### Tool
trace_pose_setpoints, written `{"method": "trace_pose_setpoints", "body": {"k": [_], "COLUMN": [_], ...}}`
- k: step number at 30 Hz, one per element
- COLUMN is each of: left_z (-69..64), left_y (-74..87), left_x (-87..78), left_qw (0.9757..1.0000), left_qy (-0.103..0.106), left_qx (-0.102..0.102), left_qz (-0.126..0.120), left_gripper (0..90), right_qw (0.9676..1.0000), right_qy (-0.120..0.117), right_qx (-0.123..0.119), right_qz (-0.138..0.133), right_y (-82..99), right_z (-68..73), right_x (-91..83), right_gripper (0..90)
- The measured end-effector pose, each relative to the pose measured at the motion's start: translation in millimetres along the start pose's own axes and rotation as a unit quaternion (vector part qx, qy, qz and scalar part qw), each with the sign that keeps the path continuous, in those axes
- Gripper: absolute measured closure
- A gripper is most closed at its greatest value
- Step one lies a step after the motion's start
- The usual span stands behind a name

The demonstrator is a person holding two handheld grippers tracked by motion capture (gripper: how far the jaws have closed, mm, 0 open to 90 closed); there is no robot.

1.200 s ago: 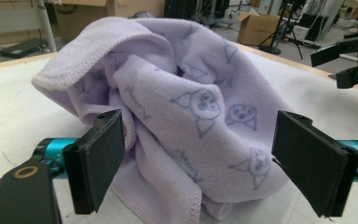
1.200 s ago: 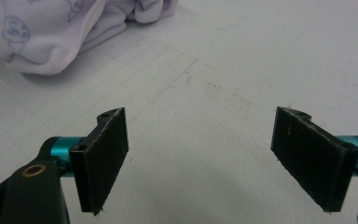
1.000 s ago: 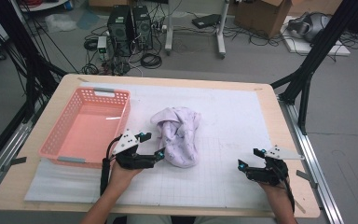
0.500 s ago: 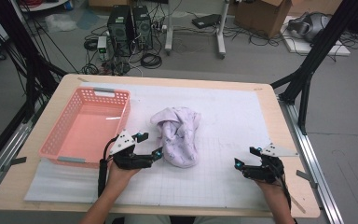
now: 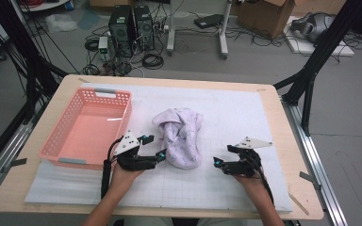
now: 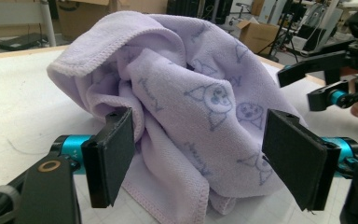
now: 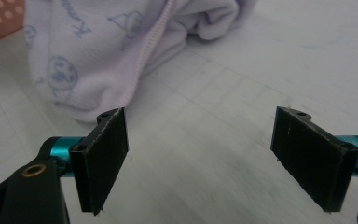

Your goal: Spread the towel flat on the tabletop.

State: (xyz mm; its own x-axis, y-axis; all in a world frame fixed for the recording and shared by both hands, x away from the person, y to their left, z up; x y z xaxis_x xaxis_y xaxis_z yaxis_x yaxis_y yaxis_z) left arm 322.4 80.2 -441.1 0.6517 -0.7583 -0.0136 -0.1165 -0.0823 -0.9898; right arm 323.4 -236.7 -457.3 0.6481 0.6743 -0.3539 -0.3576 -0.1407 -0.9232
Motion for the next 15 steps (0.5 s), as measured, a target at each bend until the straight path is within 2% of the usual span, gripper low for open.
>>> {"method": "trace_pose_setpoints", "body": {"k": [3, 4, 5, 6, 7, 8, 9, 10, 11, 13, 14, 15], "left_z": [-0.3, -0.3, -0.1, 0.2, 0.2, 0.0, 0.0, 0.0, 0.0, 0.0, -0.1, 0.1], "left_y": [-0.1, -0.1, 0.1, 0.3, 0.5, 0.7, 1.0, 1.0, 0.8, 0.7, 0.4, -0.1], "left_x": [0.4, 0.4, 0.3, 0.0, -0.2, -0.4, -1.4, -1.4, -2.1, -2.4, -2.7, -3.3], "left_qw": [1.0, 1.0, 1.0, 1.0, 1.0, 1.0, 1.0, 1.0, 1.0, 1.0, 1.0, 1.0], "left_qy": [-0.001, -0.001, -0.001, 0.0, -0.001, -0.001, 0.0, 0.0, -0.001, 0.0, 0.0, 0.0], "left_qx": [-0.002, -0.002, -0.001, -0.001, -0.002, -0.003, -0.006, -0.006, -0.006, -0.006, -0.008, -0.006], "left_qz": [-0.002, -0.002, -0.001, 0.001, 0.001, -0.001, 0.0, 0.0, -0.002, -0.002, -0.002, -0.003], "left_gripper": [26.6, 26.7, 26.7, 26.7, 26.8, 26.8, 27.0, 27.3, 27.4, 27.5, 27.5, 27.8], "right_qw": [0.9994, 0.9994, 0.999, 0.9985, 0.997, 0.997, 0.9963, 0.9959, 0.9953, 0.9942, 0.9942, 0.9933], "right_qy": [-0.028, -0.028, -0.034, -0.039, -0.05, -0.05, -0.047, -0.06, -0.074, -0.072, -0.072, -0.087], "right_qx": [0.002, 0.002, -0.003, -0.009, -0.012, -0.012, -0.034, -0.033, -0.024, -0.044, -0.044, -0.04], "right_qz": [0.019, 0.019, 0.028, 0.038, 0.058, 0.058, 0.063, 0.059, 0.058, 0.067, 0.067, 0.065], "right_y": [-1.7, -1.7, -1.3, -0.3, 3.0, 3.0, 3.7, 2.4, 2.1, 3.1, 3.1, 2.8], "right_z": [13.0, 13.0, 17.9, 22.5, 29.2, 29.2, 33.6, 35.5, 37.5, 40.6, 40.6, 41.1], "right_x": [22.0, 22.0, 29.3, 36.5, 49.8, 49.8, 58.0, 59.0, 60.4, 63.3, 63.3, 62.9], "right_gripper": [19.6, 19.6, 21.1, 23.7, 30.7, 30.7, 44.0, 57.6, 63.1, 77.2, 77.2, 86.3]}}
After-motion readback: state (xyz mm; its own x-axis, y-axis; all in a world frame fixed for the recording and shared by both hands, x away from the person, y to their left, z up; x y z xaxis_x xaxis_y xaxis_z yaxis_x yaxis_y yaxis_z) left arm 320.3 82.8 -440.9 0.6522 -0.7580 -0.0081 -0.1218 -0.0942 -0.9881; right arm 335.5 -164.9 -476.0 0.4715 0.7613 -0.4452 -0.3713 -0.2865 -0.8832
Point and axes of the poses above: each handheld gripper's, and its own axes: x roughly forward along the jaws, y roughly out of its underside, z roughly to its left, the point moved 4 cm from there along x, roughly forward along the jaws, and after that the axes turned 13 degrees about -z, right-handed, at the moved point
